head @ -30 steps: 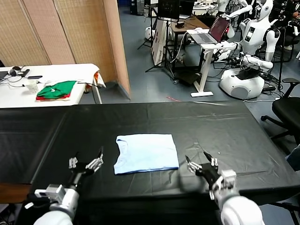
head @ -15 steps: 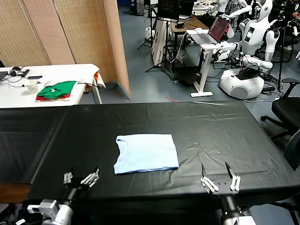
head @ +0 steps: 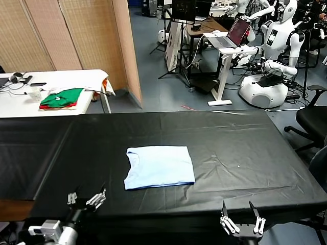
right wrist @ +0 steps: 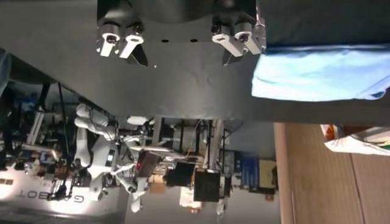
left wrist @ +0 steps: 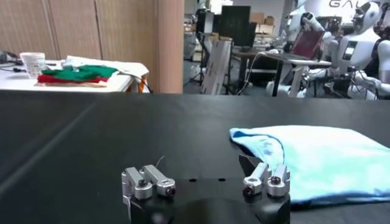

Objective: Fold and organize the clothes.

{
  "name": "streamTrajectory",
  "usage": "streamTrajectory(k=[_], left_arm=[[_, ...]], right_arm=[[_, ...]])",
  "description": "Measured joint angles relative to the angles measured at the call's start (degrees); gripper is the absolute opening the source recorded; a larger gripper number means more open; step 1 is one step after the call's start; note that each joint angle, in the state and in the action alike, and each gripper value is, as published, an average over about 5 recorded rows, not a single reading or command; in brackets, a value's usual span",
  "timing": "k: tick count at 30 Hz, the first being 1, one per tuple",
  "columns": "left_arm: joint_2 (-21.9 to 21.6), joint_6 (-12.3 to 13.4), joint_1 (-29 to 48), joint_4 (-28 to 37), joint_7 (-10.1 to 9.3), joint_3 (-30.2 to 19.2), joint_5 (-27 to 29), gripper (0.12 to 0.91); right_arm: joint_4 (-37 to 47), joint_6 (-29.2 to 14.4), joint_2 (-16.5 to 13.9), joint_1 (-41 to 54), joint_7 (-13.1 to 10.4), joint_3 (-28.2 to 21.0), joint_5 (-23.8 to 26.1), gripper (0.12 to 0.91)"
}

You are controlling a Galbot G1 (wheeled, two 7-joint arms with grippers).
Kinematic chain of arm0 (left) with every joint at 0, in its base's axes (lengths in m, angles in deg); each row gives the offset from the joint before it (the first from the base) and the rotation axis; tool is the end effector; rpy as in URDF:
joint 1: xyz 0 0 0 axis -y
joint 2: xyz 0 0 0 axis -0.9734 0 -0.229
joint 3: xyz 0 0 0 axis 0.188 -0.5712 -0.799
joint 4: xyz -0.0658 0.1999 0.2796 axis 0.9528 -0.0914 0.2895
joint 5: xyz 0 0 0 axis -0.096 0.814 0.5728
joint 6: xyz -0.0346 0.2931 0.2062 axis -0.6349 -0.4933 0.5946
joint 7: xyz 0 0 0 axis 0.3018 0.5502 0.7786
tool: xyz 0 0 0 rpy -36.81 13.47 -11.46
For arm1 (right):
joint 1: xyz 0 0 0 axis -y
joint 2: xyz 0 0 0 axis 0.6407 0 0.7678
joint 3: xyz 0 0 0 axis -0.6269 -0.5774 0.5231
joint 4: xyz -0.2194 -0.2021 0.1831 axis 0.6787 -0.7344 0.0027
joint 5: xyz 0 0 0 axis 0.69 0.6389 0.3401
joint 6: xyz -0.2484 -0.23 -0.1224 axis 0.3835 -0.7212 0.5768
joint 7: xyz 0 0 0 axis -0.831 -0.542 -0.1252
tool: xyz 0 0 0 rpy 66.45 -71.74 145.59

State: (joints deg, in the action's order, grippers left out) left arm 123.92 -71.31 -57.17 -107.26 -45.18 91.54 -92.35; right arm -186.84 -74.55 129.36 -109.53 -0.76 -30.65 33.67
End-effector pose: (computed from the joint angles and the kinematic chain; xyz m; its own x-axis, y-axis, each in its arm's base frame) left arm 0.1289 0.0851 -0.2761 -0.9485 0.0429 0.3139 0.0293 0.9984 -0.0480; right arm 0.0458 -0.0046 -0.2655 -0.9662 0.0916 0.2410 0.0740 0.9940 -0.0809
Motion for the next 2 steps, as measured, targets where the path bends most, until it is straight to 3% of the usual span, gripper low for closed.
streamTrajectory(k=[2], left_arm=[[-0.02, 0.0, -0.02, 0.0, 0.02, 0.0, 0.02, 0.907]], right_arm=[[-0.01, -0.01, 0.01, -0.15, 0.01, -0.03, 0.0, 0.907]])
